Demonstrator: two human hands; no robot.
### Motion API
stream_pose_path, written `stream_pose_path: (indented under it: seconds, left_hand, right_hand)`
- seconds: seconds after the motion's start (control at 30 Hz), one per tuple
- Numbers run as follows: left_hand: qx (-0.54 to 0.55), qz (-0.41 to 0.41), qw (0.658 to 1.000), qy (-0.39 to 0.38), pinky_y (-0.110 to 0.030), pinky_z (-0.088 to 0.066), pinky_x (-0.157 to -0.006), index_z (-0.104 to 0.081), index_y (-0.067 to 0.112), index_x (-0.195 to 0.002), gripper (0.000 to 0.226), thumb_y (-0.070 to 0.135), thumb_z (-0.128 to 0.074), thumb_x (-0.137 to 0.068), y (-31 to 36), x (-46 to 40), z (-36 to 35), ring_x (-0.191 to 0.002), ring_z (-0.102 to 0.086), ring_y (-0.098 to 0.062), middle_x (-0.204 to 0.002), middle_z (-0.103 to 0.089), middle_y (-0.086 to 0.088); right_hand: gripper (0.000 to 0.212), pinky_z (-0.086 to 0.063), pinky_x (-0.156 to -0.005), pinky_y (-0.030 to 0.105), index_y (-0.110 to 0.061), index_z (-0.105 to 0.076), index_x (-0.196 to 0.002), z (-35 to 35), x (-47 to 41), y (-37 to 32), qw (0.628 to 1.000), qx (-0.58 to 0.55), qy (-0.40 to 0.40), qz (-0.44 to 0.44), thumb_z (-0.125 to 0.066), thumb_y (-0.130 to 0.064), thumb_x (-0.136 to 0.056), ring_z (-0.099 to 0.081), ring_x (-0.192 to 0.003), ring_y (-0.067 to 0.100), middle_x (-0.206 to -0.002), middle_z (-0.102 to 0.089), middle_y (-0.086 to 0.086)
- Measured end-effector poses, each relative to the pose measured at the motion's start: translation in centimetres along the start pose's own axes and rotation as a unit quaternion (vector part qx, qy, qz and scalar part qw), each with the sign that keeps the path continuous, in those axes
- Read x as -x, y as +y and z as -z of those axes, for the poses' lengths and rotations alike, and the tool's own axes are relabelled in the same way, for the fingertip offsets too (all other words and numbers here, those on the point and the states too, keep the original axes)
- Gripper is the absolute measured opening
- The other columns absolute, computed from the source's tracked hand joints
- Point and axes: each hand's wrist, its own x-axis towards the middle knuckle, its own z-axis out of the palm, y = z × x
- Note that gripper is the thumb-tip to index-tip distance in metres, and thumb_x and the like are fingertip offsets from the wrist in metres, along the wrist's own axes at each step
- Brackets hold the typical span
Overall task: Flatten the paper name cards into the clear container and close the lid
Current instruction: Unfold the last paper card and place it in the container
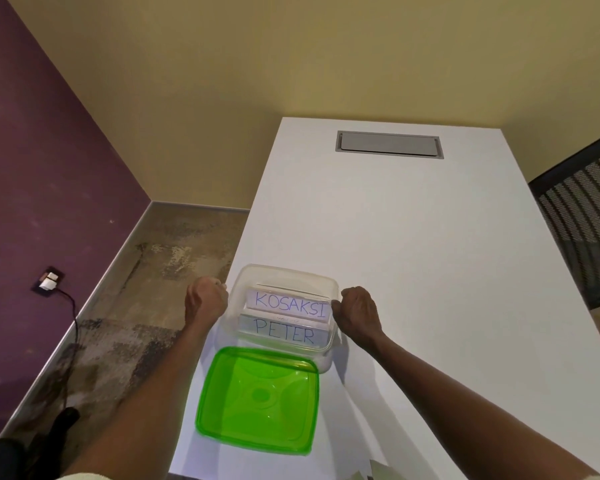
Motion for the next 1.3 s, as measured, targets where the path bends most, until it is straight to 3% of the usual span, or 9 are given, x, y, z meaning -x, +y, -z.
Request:
stream_pose_path:
  seconds: [0.1,0.17,0.3,0.5,0.63,0.83,1.07,1.13,1.3]
  left_hand:
    - [0.033,0.018,0.999,-0.026,-0.039,-0.050,-0.062,-0.062,-0.005,-0.060,0.036,0.010,-0.055,-0.092,-0.6,0.0,-0.5,-0.066,-0.060,-0.036,-0.069,-0.064,-0.025]
    - [0.065,0.053,0.995,-0.052,-0.042,-0.052,-0.074,-0.067,-0.010,-0.078,0.030,0.012,-0.053,-0.092,-0.8,-0.4,-0.9,-0.085,-0.064,-0.042,-0.086,-0.067,-0.029]
    - [0.090,0.120,0.984,-0.099,-0.035,-0.048,-0.085,-0.069,0.001,-0.105,0.030,0.021,-0.050,-0.093,-1.0,-0.9,-1.8,-0.103,-0.062,-0.034,-0.107,-0.067,-0.020]
    - [0.088,0.092,0.989,-0.077,-0.034,-0.052,-0.072,-0.074,-0.005,-0.086,0.027,0.015,-0.057,-0.091,-1.1,-0.9,-2.9,-0.086,-0.067,-0.030,-0.087,-0.072,-0.019]
    - [0.099,0.103,0.988,-0.061,-0.037,-0.055,-0.066,-0.068,0.006,-0.064,0.025,0.015,-0.062,-0.087,-1.3,-0.8,-3.1,-0.075,-0.068,-0.028,-0.067,-0.063,-0.009]
    - [0.149,0.099,0.983,-0.046,-0.040,-0.057,-0.073,-0.074,-0.003,-0.082,0.022,0.016,-0.064,-0.088,0.4,-0.7,-3.3,-0.077,-0.070,-0.030,-0.079,-0.073,-0.015]
    - [0.191,0.095,0.976,-0.055,-0.045,-0.057,-0.074,-0.067,0.014,-0.060,0.027,0.015,-0.063,-0.086,5.0,-0.8,-4.4,-0.080,-0.071,-0.033,-0.078,-0.073,-0.017]
    - [0.195,0.088,0.975,-0.059,-0.045,-0.057,-0.075,-0.068,0.010,-0.063,0.026,0.014,-0.061,-0.087,6.9,-0.7,-4.8,-0.082,-0.070,-0.033,-0.081,-0.073,-0.016]
    - [0.189,0.061,0.978,-0.065,-0.040,-0.056,-0.071,-0.069,0.004,-0.069,0.023,0.013,-0.059,-0.087,12.5,0.5,-6.0,-0.083,-0.069,-0.034,-0.082,-0.072,-0.015]
  right_hand:
    - [0.025,-0.036,-0.065,0.027,-0.001,-0.059,-0.078,-0.7,-0.4,0.0,0.991,-0.060,-0.058,-0.108,-0.054,-0.024,-0.088,-0.060,-0.092,0.036,-0.095,-0.065,0.020]
    - [0.027,-0.035,-0.065,0.026,-0.001,-0.060,-0.078,-1.4,-0.6,0.1,0.980,-0.100,-0.082,-0.148,-0.055,-0.026,-0.086,-0.061,-0.090,0.035,-0.093,-0.066,0.020]
    - [0.021,-0.035,-0.062,0.025,-0.005,-0.055,-0.070,-1.9,-0.6,0.0,0.971,-0.133,-0.088,-0.177,-0.056,-0.021,-0.084,-0.056,-0.075,0.030,-0.084,-0.066,0.019]
    - [0.022,-0.056,-0.068,0.035,0.003,-0.063,-0.073,-2.1,-0.8,0.4,0.964,-0.171,-0.091,-0.181,-0.057,-0.017,-0.079,-0.068,-0.074,0.032,-0.076,-0.069,0.017]
    - [0.023,-0.055,-0.072,0.035,0.000,-0.062,-0.070,-2.5,-0.9,0.9,0.972,-0.154,-0.094,-0.149,-0.058,-0.018,-0.083,-0.068,-0.079,0.034,-0.082,-0.069,0.022]
    - [0.030,-0.051,-0.060,0.034,0.000,-0.058,-0.058,-1.1,-1.1,2.3,0.963,-0.204,-0.064,-0.165,-0.062,-0.017,-0.082,-0.064,-0.062,0.029,-0.061,-0.064,0.016]
    - [0.032,-0.039,-0.052,0.027,0.002,-0.051,-0.056,2.4,-2.3,6.1,0.961,-0.223,-0.042,-0.157,-0.060,-0.020,-0.078,-0.046,-0.050,0.017,-0.052,-0.047,0.005]
    - [0.030,-0.040,-0.052,0.027,-0.005,-0.050,-0.053,3.7,-2.7,7.5,0.961,-0.226,-0.033,-0.156,-0.059,-0.021,-0.077,-0.044,-0.050,0.017,-0.052,-0.044,0.004]
    - [0.035,-0.038,-0.052,0.027,0.006,-0.050,-0.059,7.4,-3.6,11.3,0.963,-0.217,-0.011,-0.160,-0.059,-0.021,-0.079,-0.042,-0.051,0.017,-0.052,-0.044,0.004]
